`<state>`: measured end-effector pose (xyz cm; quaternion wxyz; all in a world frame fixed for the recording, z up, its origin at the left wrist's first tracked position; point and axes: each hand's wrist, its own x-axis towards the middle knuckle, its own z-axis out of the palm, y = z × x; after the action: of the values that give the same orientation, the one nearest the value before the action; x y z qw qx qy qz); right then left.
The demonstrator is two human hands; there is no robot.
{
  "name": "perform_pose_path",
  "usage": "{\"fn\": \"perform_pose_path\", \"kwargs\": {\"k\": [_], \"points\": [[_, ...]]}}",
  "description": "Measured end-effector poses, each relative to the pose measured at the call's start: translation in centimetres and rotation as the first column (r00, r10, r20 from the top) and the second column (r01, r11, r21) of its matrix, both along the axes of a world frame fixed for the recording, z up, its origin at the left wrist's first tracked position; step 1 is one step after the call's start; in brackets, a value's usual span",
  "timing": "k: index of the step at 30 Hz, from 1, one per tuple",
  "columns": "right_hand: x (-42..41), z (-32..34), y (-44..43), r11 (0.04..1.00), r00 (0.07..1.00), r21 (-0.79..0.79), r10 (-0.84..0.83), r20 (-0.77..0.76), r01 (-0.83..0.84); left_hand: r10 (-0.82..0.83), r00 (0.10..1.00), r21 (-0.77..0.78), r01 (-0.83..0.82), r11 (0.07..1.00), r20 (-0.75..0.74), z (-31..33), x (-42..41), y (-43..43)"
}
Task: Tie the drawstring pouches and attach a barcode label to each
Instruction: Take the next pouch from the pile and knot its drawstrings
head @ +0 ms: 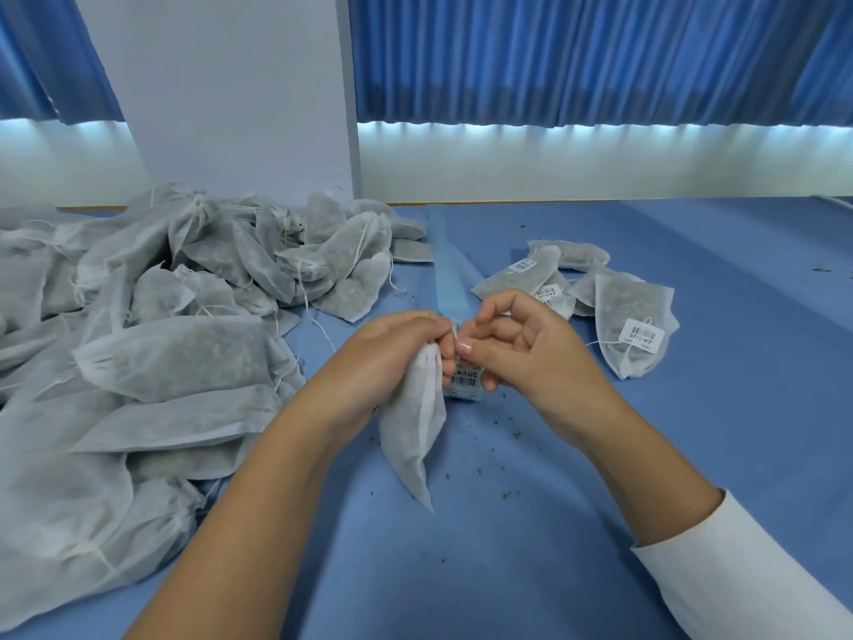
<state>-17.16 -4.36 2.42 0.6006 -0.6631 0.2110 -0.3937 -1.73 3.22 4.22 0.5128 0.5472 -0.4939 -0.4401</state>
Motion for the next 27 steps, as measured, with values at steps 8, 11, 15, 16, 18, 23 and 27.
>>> {"fn": "perform_pose_path", "kwargs": {"k": [8,11,15,16,18,23,27], "points": [[0.1,-0.3,-0.1,0.997,0.998,-0.064,-0.053,-0.024,0.051,0.215,0.970,-0.060,-0.209,0.976,0.118,-0.7,0.1,-0.7],[0.2,-0.5,0.1,0.977,0.991,-0.188,-0.111,-0.070,0.096,0.247,0.956,-0.069,-0.239,0.969,0.159,-1.0,0.2,-0.9],[0.6,-1.0,0.6,0.911,0.962,-0.358,-0.257,-0.097,0.207,0.256,0.943,-0.054,-0.250,0.967,0.215,-1.1,0.3,-0.9],[0.6,-1.1,0.6,0.898,0.955,-0.379,-0.280,-0.097,0.225,0.257,0.941,-0.047,-0.253,0.966,0.219,-1.1,0.3,-0.9],[0.6,-1.2,0.5,0.885,0.947,-0.399,-0.304,-0.103,0.241,0.260,0.940,-0.037,-0.258,0.965,0.223,-1.0,0.3,-0.9],[0.7,-1.3,0.3,0.831,0.921,-0.514,-0.346,-0.178,0.213,0.233,0.947,-0.027,-0.233,0.972,0.219,-0.8,0.1,-0.7],[0.6,-1.2,0.2,0.896,0.939,-0.413,-0.269,-0.215,0.162,0.231,0.948,-0.017,-0.233,0.972,0.217,-0.7,0.1,-0.6]]}}
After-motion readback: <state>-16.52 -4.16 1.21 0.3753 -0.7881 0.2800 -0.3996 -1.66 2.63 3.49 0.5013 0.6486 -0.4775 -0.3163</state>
